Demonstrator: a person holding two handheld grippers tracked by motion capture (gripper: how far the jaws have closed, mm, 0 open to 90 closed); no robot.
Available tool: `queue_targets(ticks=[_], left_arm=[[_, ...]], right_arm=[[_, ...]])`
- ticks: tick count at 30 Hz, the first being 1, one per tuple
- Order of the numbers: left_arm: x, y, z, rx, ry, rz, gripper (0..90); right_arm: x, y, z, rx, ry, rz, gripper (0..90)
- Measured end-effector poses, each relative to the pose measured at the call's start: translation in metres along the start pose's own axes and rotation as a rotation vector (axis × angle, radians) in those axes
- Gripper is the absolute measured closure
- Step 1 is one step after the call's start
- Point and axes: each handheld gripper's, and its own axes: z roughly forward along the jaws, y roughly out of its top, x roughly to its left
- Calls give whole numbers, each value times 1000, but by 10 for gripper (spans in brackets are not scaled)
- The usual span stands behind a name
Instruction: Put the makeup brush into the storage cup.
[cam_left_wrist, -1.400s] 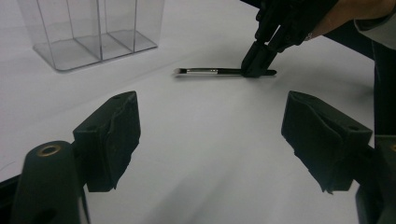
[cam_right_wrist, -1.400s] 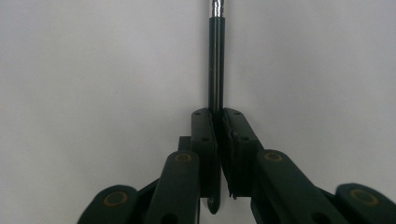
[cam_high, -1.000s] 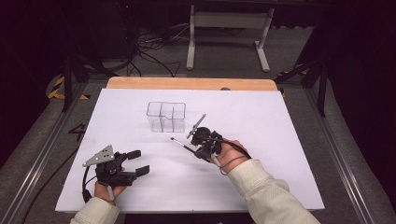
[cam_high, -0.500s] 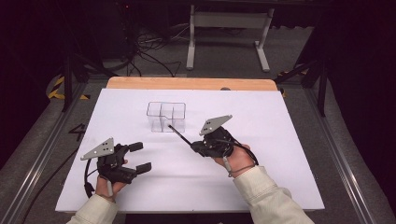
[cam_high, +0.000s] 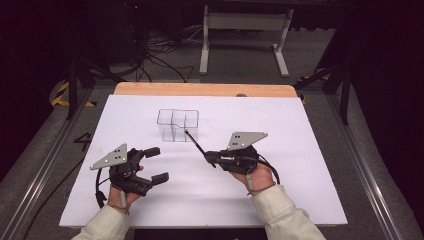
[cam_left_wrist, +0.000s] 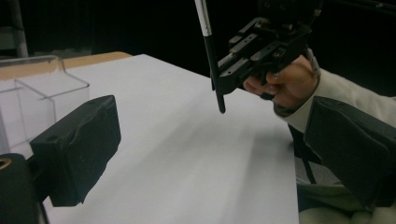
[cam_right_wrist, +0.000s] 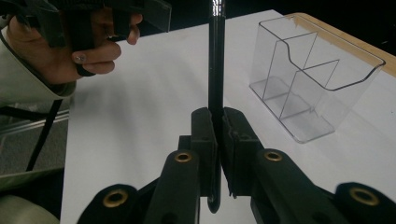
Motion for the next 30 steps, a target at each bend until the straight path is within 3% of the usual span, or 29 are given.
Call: queue_targets(ticks=[2,11,16,21,30], left_arm=[[-2,4,2,-9,-9,9,49],[-7,16,9,-18,-24,10,49],[-11,22,17,-21,-41,15,55],[-11,25,29,-41,-72,-20,62],[-12,27,50,-18,-93,-37,75]], right_arm=[[2,-5,-2,-49,4,-15,843],[7,-19,-4,-148,39,-25,843],[11,-21,-2,-169,42,-21,843],[14,-22,2,-189,51,-16,843],[15,-24,1,-214,47,-17,843]])
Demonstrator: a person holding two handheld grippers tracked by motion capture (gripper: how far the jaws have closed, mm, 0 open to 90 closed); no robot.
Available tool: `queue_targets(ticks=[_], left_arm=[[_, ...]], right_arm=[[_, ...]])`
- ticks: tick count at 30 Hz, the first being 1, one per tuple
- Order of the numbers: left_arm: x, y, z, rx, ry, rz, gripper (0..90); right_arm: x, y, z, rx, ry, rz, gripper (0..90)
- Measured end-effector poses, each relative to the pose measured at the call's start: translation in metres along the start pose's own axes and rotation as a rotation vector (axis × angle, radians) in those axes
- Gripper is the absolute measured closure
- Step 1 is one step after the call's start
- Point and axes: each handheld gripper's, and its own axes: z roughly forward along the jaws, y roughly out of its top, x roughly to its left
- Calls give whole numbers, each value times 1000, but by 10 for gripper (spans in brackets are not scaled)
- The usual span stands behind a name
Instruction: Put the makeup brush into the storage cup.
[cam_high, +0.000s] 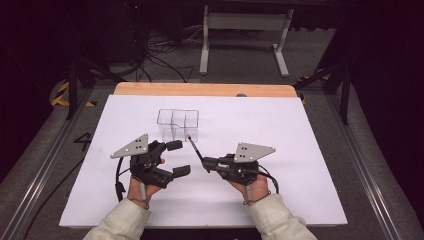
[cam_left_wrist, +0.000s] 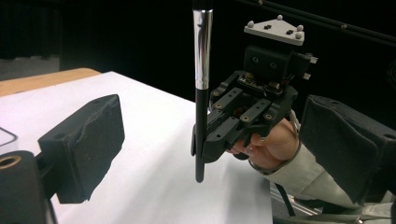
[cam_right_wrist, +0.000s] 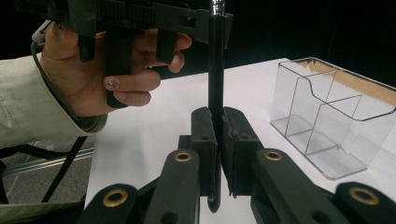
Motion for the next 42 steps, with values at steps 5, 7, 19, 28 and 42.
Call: queue_targets(ticks=[5,7,19,28,42], left_arm=[[1,-1,9,12,-12,-10,103],[2,0,12,9,-27,-21,123],[3,0,17,28,0,-65,457],[6,-2,13,33,5,-64,743],[5,0,11,66,27,-51,830]], right_arm=[[1,-2,2,-11,3,-2,843],[2,-2,2,-14,4,-5,843],[3,-5,5,3,-1,-5,842],[4,-6,6,5,6,3,842],[4,-8,8,11,12,35,709]])
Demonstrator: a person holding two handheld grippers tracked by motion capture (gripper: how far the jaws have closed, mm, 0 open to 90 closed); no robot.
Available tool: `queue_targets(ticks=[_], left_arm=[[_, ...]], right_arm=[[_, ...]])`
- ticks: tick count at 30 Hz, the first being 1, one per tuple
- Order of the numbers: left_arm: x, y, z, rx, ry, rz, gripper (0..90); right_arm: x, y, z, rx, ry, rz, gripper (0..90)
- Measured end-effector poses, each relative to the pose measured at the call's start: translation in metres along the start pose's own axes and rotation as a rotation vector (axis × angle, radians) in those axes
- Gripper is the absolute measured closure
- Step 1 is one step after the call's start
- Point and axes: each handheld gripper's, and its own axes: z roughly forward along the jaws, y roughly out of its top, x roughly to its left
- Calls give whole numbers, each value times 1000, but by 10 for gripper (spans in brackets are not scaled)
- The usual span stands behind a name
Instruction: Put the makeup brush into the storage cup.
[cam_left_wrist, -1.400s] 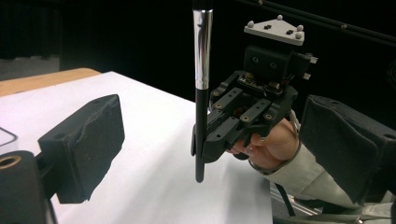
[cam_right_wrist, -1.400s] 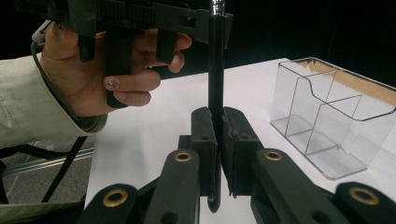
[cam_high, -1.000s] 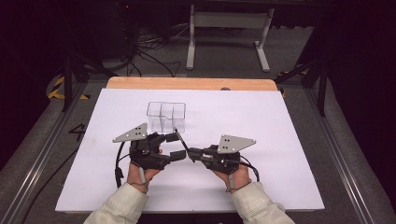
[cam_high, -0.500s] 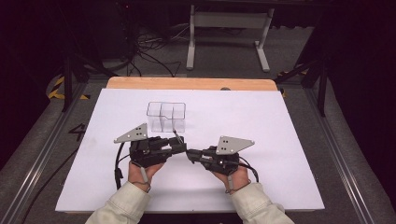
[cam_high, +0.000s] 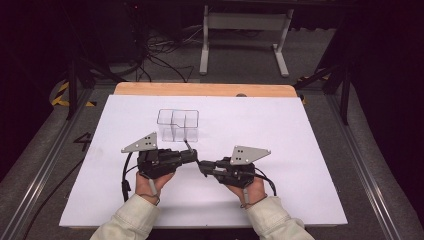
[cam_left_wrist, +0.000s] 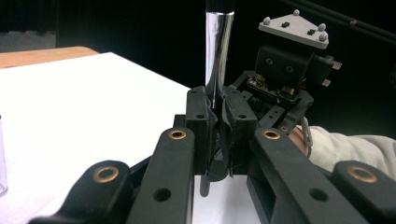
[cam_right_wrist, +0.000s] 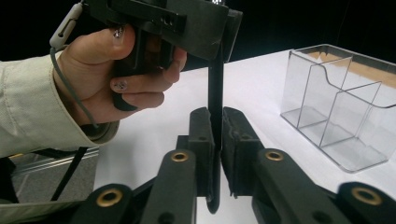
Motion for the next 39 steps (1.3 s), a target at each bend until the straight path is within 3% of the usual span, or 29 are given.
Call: queue_targets(ticks=[1,2,10,12,14,22,32,39], left_arm=[[0,1,-1,5,9,10,831],[-1,3,-1,9,18,19,831],[-1,18,-8,60,99,83,833],[-1,22,-8,63,107,84,833],[0,26,-8,77,125,94,833],[6,41,-10,113,181,116,834],[11,65,-19,140,243,150,834],[21,76,-24,149,275,145,834]], right_arm=[[-1,0,-1,-5,12,15,611],[-1,0,-1,-5,12,15,611],[-9,0,-14,-44,-24,64,243],[-13,-1,-19,-59,-23,75,120],[-16,-2,-26,-82,-41,85,61],[-25,-5,-47,-95,-110,89,9],[-37,-20,-64,-55,-202,93,6],[-40,-27,-75,-52,-249,104,5]])
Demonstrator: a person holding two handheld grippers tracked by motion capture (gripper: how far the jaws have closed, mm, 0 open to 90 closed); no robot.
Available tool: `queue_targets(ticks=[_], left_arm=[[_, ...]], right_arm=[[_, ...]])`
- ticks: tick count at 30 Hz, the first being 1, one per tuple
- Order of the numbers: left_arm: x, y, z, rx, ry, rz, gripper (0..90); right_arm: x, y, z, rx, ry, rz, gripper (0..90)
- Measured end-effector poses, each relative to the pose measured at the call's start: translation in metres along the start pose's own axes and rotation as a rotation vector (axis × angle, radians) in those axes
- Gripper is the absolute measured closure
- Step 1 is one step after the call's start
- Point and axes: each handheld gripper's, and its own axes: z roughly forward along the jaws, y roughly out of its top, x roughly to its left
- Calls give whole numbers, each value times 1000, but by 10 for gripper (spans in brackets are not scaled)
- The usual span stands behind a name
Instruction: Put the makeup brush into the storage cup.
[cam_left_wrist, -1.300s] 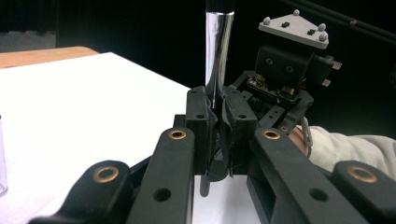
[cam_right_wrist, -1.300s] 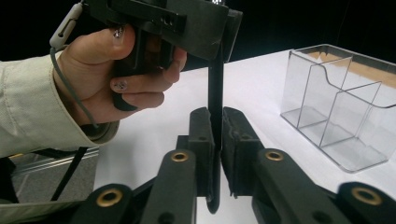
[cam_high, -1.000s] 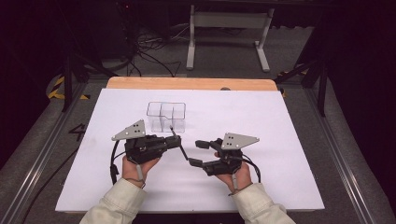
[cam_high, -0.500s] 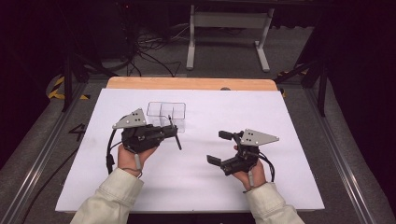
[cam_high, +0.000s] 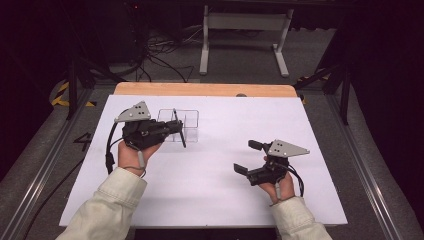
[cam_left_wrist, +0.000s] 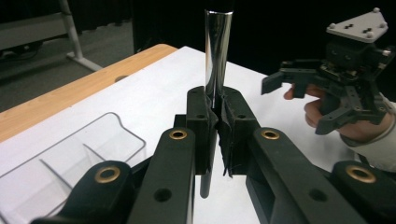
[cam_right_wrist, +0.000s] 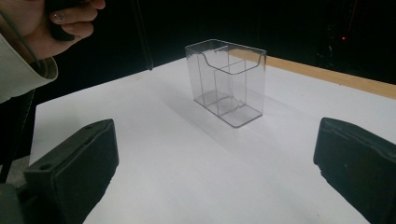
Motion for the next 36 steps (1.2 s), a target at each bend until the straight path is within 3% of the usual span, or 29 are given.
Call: queue_targets(ticks=[20,36], left_arm=[[24,21,4,19,92,-13,833],[38,35,11,44,153,-11,833]], right_arm=[[-11,-13,-32,-1,-96,48,9],[-17,-21,-41,8,-122,67,9]])
